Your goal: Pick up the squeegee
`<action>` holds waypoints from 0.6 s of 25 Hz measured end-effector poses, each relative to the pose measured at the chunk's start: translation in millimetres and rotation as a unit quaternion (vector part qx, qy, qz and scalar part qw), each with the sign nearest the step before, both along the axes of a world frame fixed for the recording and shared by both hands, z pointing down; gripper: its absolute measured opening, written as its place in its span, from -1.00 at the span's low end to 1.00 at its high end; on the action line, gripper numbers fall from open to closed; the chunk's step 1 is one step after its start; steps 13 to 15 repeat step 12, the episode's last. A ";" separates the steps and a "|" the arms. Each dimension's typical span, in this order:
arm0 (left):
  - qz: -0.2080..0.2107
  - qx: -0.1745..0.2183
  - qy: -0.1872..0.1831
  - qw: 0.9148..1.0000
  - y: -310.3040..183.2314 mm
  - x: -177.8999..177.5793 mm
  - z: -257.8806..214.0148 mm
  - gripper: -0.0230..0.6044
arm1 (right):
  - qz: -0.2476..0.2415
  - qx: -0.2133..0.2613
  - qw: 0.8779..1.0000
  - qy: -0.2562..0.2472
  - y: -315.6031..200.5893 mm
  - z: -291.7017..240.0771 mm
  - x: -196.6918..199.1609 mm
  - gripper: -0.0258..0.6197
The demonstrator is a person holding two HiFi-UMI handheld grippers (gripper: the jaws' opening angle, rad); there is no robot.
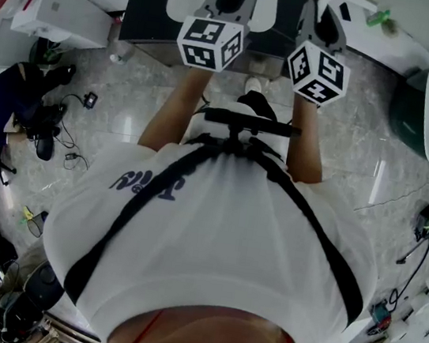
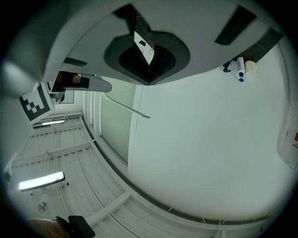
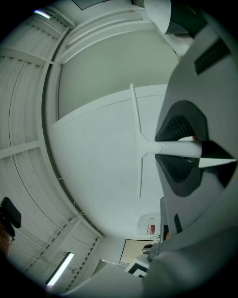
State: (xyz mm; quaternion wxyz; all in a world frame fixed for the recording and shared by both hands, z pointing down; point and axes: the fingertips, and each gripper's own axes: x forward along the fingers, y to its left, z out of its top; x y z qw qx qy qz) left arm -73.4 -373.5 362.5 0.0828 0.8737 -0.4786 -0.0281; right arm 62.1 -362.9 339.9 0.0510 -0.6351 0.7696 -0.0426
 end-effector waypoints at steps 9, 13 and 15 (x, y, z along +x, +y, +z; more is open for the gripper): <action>0.006 -0.006 0.002 1.000 -3.2 6.4 5.7 -0.90 | 0.004 -0.007 1.000 0.002 -2.7 5.1 4.6 -0.64; 0.004 -0.006 0.004 1.000 -5.4 4.5 5.2 -0.90 | 0.003 -0.007 1.000 0.002 -3.9 5.0 3.2 -0.64; 0.004 -0.006 0.004 1.000 -5.4 4.5 5.2 -0.90 | 0.003 -0.007 1.000 0.002 -3.9 5.0 3.2 -0.64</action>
